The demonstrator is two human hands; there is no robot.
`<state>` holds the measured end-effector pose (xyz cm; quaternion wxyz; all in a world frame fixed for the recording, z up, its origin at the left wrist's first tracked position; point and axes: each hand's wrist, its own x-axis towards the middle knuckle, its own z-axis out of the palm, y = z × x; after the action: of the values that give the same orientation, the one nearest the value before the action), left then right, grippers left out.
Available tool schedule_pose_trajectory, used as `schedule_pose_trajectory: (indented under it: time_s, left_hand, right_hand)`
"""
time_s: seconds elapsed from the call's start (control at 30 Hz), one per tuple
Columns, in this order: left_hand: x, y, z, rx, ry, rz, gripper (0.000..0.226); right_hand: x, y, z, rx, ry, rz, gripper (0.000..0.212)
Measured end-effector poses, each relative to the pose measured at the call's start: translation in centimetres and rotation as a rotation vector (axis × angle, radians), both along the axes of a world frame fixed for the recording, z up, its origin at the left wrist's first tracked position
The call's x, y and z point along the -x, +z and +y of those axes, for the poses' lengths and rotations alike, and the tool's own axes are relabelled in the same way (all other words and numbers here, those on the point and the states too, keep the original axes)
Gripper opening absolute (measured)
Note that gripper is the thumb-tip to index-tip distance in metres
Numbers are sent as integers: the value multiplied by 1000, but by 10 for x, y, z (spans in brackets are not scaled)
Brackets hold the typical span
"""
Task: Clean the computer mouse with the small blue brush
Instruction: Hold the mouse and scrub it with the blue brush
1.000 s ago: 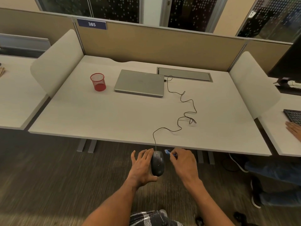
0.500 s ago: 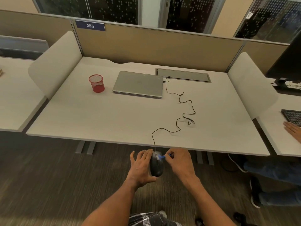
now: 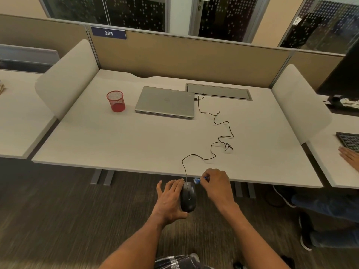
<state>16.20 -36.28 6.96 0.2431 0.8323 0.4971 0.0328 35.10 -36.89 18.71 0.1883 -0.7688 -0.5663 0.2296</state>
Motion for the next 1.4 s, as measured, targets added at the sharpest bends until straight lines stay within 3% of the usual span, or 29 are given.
schedule_pose_trajectory:
  time_s: [0.13,0.4,0.5,0.6,0.83,0.97,1.2,1.4]
  left_hand:
    - [2,-1,-1,2,-4,-4,122]
    - [4,-1,-1,6,0,-22,121]
    - [6,-1,-1,6,1,-31,121]
    - [5,-2,-1,15,10,-44,121]
    - [7,-2,-1,15,30,-69,121]
    - [6,-2,-1,17,66,-103,121]
    - [10,0,0,44,155,-178,121]
    - [6,0,-3,87,212,-284,121]
  right_hand:
    - [-5,-1,9,53,-91,183,14]
    - [-28,-10,10,103,-237,306,9]
    - [-32,-13,7,163,-259,449,8]
    - [-38,-16,4,171,-293,431,8]
    - [-48,-25,-8,227,-401,733,8]
    - [-50,-31,-16,266,-399,761,9]
    - [-53,-48,-44,255,-355,521,12]
    - [-50,-41,-43,170,-489,825,9]
